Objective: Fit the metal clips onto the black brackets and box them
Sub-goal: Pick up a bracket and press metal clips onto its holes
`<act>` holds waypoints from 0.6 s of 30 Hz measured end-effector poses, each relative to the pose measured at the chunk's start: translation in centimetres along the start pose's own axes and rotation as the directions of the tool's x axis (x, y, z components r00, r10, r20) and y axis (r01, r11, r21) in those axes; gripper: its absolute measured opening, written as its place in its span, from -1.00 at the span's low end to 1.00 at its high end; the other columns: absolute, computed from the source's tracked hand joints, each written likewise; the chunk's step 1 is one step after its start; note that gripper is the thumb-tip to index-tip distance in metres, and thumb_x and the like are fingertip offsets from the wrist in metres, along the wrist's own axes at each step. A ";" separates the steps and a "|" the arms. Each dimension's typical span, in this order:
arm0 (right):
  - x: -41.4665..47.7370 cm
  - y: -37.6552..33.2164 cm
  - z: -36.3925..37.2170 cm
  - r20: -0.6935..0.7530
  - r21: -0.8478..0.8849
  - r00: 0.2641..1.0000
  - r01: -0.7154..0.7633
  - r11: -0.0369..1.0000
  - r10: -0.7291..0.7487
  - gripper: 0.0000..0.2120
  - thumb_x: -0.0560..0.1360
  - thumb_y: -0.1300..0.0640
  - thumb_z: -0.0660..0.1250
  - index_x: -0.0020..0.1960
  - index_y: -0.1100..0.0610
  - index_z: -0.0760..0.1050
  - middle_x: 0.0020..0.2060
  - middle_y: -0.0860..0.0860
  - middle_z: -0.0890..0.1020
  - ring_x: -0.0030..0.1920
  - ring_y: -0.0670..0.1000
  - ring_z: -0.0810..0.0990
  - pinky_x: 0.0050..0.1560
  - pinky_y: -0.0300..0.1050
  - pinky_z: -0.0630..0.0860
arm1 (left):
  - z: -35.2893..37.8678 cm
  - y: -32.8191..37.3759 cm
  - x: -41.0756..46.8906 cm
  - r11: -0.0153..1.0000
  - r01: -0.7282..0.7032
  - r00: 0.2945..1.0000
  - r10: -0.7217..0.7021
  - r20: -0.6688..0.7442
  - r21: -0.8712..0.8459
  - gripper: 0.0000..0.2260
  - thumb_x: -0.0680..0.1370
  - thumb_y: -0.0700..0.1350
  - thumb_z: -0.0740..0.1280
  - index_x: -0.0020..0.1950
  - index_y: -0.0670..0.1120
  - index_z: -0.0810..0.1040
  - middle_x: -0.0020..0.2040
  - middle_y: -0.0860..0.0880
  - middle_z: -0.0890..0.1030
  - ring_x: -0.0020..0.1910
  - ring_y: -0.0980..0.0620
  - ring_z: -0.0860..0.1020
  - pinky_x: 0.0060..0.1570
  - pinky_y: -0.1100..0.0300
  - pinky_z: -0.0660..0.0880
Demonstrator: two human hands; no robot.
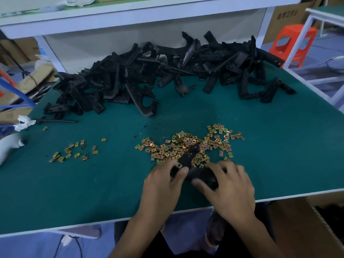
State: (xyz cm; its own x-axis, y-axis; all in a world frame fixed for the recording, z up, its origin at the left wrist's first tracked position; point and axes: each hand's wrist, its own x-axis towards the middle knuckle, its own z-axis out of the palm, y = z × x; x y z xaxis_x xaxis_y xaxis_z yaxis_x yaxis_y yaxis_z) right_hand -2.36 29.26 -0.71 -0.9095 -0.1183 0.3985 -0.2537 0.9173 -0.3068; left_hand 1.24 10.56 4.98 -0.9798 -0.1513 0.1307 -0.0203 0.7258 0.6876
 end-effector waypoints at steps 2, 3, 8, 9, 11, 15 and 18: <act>0.1 0.1 0.0 0.007 0.000 1.000 0.019 1.000 -0.019 -0.34 0.46 -0.57 0.06 0.19 -0.13 0.58 0.02 -0.07 0.57 0.03 0.06 0.48 -0.08 0.03 0.52 | -1.0 0.3 1.7 1.000 -0.030 0.997 0.030 0.075 -0.006 -0.65 0.60 0.25 0.22 -0.20 0.02 0.43 -0.34 0.11 0.48 -0.34 0.13 0.43 -0.32 0.22 0.32; 0.2 0.1 0.0 -0.013 0.009 1.000 0.005 1.000 -0.005 -0.36 0.46 -0.55 0.09 0.17 -0.12 0.59 0.00 -0.07 0.58 0.01 0.06 0.48 -0.10 0.03 0.52 | -1.5 0.3 2.7 0.999 -0.015 0.993 0.020 0.120 -0.043 -0.59 0.59 0.30 0.17 -0.22 -0.01 0.45 -0.37 0.12 0.46 -0.38 0.15 0.40 -0.33 0.24 0.32; 0.2 0.0 0.3 -0.061 0.036 0.998 -0.016 0.999 0.018 -0.37 0.46 -0.52 0.13 0.12 -0.05 0.65 -0.07 -0.03 0.61 -0.04 0.13 0.51 -0.14 0.04 0.53 | -2.6 -1.7 9.3 0.993 0.020 0.999 -0.024 0.036 0.113 -0.70 0.69 0.04 0.19 0.02 -0.06 0.67 -0.12 -0.03 0.66 -0.07 -0.04 0.62 -0.02 0.08 0.52; 0.1 0.0 0.3 -0.066 0.041 0.998 -0.012 0.999 0.015 -0.37 0.45 -0.52 0.14 0.11 -0.05 0.65 -0.08 -0.03 0.61 -0.04 0.13 0.52 -0.14 0.04 0.53 | -2.5 -2.1 10.3 0.978 -0.001 0.999 -0.007 0.039 0.208 -0.77 0.69 -0.04 0.23 0.10 -0.05 0.67 -0.04 -0.06 0.65 -0.01 -0.08 0.60 0.02 0.06 0.51; 0.1 0.1 0.2 -0.073 0.055 0.997 -0.009 0.998 0.013 -0.38 0.45 -0.51 0.15 0.09 -0.05 0.66 -0.09 -0.03 0.60 -0.04 0.14 0.53 -0.15 0.04 0.53 | -2.0 -2.6 11.8 0.946 -0.047 0.992 0.008 0.122 0.320 -0.80 0.67 -0.07 0.28 0.22 -0.02 0.65 0.09 -0.08 0.62 0.11 -0.10 0.57 0.12 0.03 0.49; 0.2 -0.1 0.1 -0.057 0.062 0.998 -0.014 0.998 0.018 -0.40 0.45 -0.50 0.16 0.07 -0.06 0.67 -0.11 -0.03 0.60 -0.05 0.14 0.54 -0.15 0.05 0.52 | -1.2 -3.2 12.8 0.919 -0.061 0.978 -0.024 0.208 0.390 -0.89 0.63 -0.07 0.34 0.04 0.00 0.67 0.00 -0.02 0.65 0.03 -0.07 0.61 0.05 0.03 0.54; 0.2 -0.1 -0.1 -0.046 0.066 0.999 -0.024 0.998 0.027 -0.40 0.43 -0.51 0.17 0.06 -0.07 0.67 -0.12 -0.04 0.61 -0.04 0.14 0.55 -0.14 0.05 0.53 | -1.3 -2.7 13.3 0.925 0.043 0.968 -0.132 0.214 0.378 -0.91 0.62 -0.05 0.36 -0.07 0.01 0.62 -0.11 0.06 0.63 -0.04 0.00 0.61 -0.02 0.09 0.52</act>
State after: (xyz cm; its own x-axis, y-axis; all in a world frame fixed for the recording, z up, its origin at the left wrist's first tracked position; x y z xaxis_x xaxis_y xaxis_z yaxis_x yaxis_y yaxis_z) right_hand -2.49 29.18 -0.46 -0.8999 -0.0760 0.4295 -0.2534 0.8926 -0.3729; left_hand -11.45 5.69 5.76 -0.9882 -0.0988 -0.1175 -0.1360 0.9183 0.3718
